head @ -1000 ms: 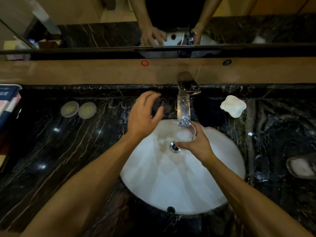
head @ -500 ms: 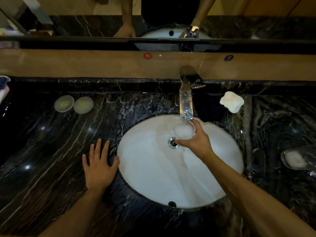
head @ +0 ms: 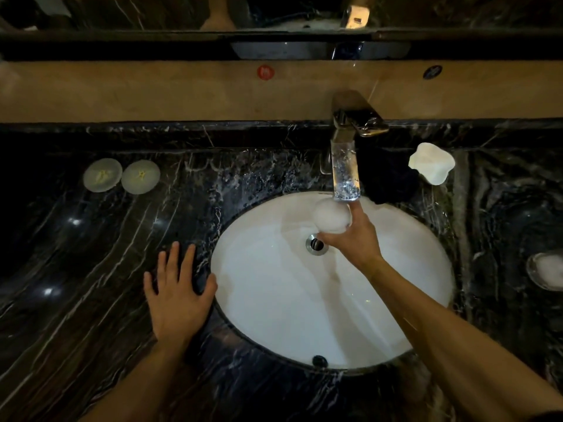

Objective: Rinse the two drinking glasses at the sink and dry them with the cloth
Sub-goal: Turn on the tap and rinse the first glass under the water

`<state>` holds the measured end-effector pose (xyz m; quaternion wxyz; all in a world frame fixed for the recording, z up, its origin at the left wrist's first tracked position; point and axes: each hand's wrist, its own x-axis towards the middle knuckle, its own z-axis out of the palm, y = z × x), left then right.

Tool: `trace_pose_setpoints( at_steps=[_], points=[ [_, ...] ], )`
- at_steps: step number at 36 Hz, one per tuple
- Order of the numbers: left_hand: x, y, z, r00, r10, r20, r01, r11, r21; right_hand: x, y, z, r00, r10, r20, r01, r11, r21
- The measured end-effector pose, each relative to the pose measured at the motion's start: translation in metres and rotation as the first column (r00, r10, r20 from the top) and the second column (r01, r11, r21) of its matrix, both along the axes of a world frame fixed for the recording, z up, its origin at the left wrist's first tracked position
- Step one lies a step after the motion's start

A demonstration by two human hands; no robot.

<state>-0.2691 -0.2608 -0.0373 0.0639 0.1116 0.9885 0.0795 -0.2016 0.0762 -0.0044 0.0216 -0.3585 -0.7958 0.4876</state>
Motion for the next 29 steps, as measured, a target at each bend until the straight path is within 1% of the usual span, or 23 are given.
trace_pose_setpoints(
  at_steps=[3, 6, 9, 12, 20, 24, 29],
  points=[
    [0.0, 0.0, 0.0, 1.0, -0.003, -0.006, 0.003, 1.0, -0.001, -0.001, 0.004, -0.003, 0.996, 0.053, 0.068, -0.06, 0.993, 0.099],
    [0.0, 0.0, 0.0, 1.0, -0.007, -0.015, 0.007, 1.0, -0.001, -0.001, 0.007, -0.002, 0.97, 0.085, 0.229, -0.135, 0.968, 0.213],
    [0.0, 0.001, 0.001, 1.0, -0.008, -0.017, 0.008, 1.0, 0.006, 0.001, 0.011, 0.005, 0.926, 0.111, 0.361, -0.214, 0.942, 0.258],
    [0.001, 0.001, 0.002, 1.0, -0.008, -0.02, 0.008, 1.0, 0.021, 0.004, 0.014, 0.009, 0.884, 0.123, 0.452, -0.272, 0.92, 0.282],
    [0.001, 0.001, 0.003, 1.0, -0.001, -0.017, 0.001, 1.0, 0.014, 0.009, 0.02, 0.012, 0.804, 0.144, 0.577, -0.402, 0.847, 0.348],
    [0.001, 0.002, 0.003, 1.0, -0.006, -0.014, 0.006, 1.0, 0.01, 0.009, 0.02, 0.014, 0.756, 0.138, 0.64, -0.484, 0.775, 0.405],
    [0.001, 0.002, 0.005, 1.0, 0.001, 0.002, -0.001, 1.0, 0.011, 0.007, 0.02, 0.018, 0.716, 0.105, 0.69, -0.568, 0.661, 0.489]
  ],
)
